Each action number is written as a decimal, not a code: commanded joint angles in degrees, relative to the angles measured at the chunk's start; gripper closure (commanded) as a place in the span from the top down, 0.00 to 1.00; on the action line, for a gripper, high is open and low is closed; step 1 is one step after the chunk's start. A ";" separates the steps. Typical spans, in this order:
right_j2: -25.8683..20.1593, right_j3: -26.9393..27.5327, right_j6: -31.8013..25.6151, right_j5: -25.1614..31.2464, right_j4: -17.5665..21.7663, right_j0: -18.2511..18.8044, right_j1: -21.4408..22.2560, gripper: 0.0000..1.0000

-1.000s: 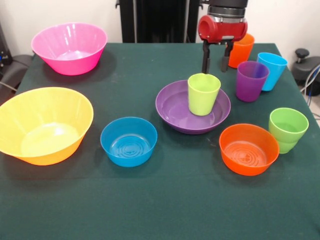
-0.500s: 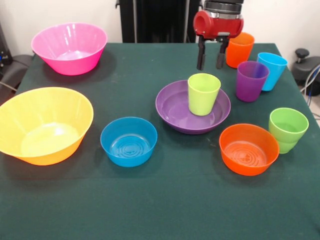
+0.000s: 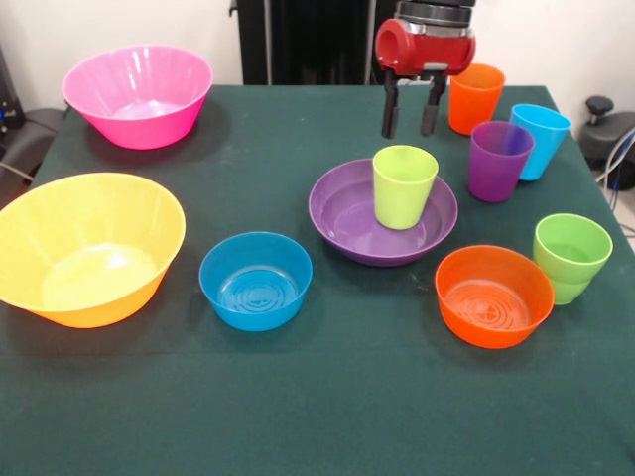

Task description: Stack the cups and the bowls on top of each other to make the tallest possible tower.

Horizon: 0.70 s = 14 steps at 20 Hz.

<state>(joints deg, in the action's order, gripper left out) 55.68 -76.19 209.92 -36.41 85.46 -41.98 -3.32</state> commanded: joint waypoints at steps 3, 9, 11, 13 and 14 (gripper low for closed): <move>-7.82 -0.12 4.43 4.06 -0.68 2.12 -4.79 1.00; -8.97 -1.16 -1.40 6.03 -2.63 2.97 -4.35 1.00; -9.40 -1.05 -2.09 6.23 -2.93 3.18 -4.29 1.00; -9.64 -0.89 -2.69 6.97 -3.26 3.33 -4.38 1.00; -9.50 -0.68 -2.21 7.32 -3.10 3.22 -4.79 1.00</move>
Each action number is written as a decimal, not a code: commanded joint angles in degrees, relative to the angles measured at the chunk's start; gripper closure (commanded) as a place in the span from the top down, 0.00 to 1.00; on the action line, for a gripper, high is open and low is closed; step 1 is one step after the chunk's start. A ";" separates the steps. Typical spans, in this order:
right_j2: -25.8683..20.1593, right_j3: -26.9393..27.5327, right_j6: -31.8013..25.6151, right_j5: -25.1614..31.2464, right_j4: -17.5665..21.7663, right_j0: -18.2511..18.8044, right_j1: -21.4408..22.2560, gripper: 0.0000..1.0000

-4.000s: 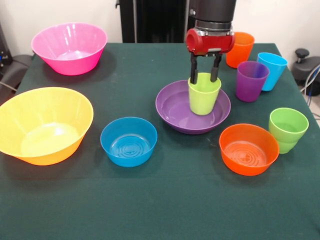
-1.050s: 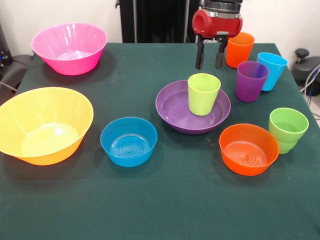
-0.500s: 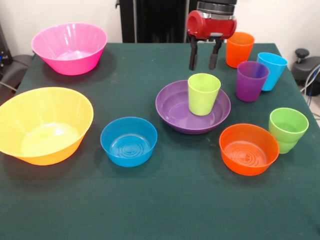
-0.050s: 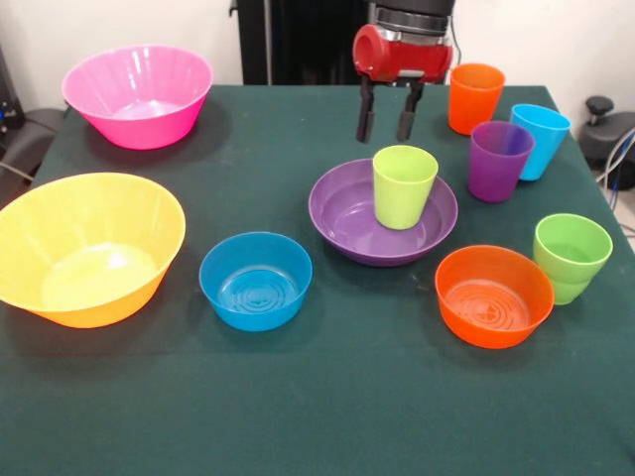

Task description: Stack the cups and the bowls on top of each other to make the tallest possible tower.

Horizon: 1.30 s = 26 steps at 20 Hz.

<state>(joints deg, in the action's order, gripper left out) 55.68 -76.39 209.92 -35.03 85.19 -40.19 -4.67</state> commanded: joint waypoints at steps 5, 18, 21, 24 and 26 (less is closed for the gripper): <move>-9.56 -0.17 -1.68 7.23 -2.81 1.35 -3.95 1.00; -10.98 -0.39 -3.58 8.82 -4.37 2.46 -2.47 1.00; -10.23 -1.96 -4.23 6.51 -3.46 2.45 -0.56 1.00; -8.92 -3.44 -4.34 4.19 -1.78 2.60 1.08 1.00; -7.94 -2.60 -2.58 4.80 -1.13 2.98 0.51 1.00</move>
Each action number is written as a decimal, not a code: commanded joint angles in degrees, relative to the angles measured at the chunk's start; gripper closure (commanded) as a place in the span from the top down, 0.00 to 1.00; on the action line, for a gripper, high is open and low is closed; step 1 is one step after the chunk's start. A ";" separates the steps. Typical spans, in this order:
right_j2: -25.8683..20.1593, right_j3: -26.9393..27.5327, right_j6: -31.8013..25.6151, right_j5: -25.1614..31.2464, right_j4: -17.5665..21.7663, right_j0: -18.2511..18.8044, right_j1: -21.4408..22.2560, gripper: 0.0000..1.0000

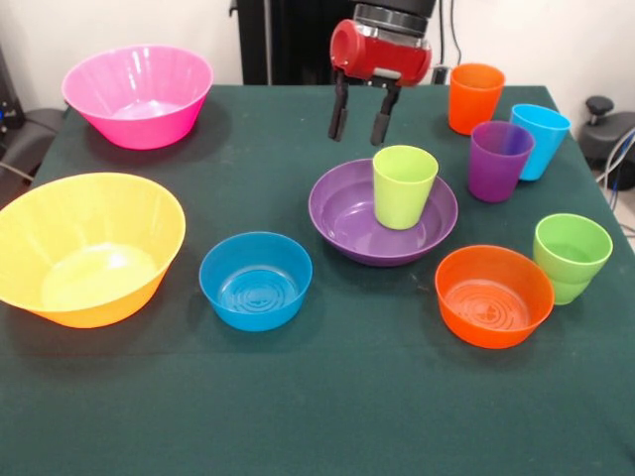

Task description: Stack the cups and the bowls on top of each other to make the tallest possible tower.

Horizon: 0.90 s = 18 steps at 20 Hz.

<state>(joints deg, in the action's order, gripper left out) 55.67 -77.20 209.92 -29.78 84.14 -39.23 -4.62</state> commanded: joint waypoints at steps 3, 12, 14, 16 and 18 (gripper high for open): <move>-5.00 -0.21 4.46 -2.89 2.22 2.28 0.88 1.00; -2.13 3.58 8.49 -8.58 5.29 8.25 3.66 1.00; -2.19 6.21 9.14 -8.56 5.68 10.60 2.50 1.00; -2.31 8.20 9.05 -8.42 5.70 12.45 1.92 1.00; -1.78 9.17 10.08 -6.78 4.59 13.51 1.43 1.00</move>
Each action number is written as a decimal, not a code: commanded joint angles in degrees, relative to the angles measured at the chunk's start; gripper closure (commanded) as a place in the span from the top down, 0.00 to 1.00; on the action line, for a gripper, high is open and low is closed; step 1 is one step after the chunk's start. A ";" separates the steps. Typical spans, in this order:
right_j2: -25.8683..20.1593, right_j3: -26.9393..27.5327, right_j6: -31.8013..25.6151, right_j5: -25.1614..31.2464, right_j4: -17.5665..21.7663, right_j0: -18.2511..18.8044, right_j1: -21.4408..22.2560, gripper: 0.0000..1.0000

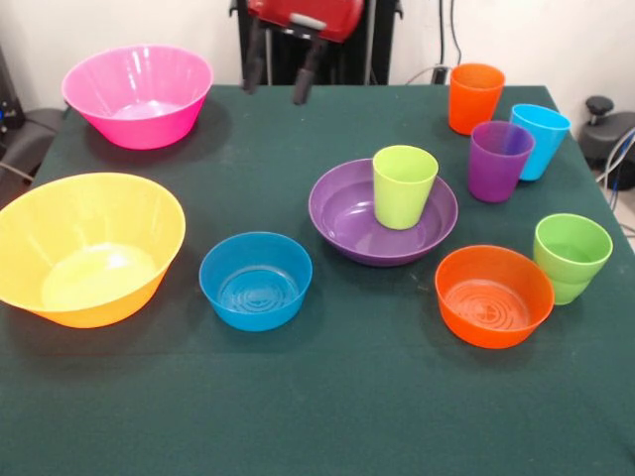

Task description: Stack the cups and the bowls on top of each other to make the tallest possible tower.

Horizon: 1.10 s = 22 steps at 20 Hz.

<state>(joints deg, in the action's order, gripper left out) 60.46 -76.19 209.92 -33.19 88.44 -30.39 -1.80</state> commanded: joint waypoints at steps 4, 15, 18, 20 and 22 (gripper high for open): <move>-6.63 9.16 13.61 -7.82 1.49 6.40 -0.64 1.00; -8.90 9.59 9.83 -14.99 0.76 10.87 2.65 1.00; -10.60 8.93 1.76 -14.29 -1.96 11.52 5.24 1.00; -10.32 9.98 -0.66 -14.94 -0.69 11.27 4.88 1.00; -9.00 11.57 5.43 -16.42 1.17 11.29 3.32 1.00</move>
<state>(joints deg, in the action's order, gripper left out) 60.92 -71.24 209.92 -44.96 89.64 -20.08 2.51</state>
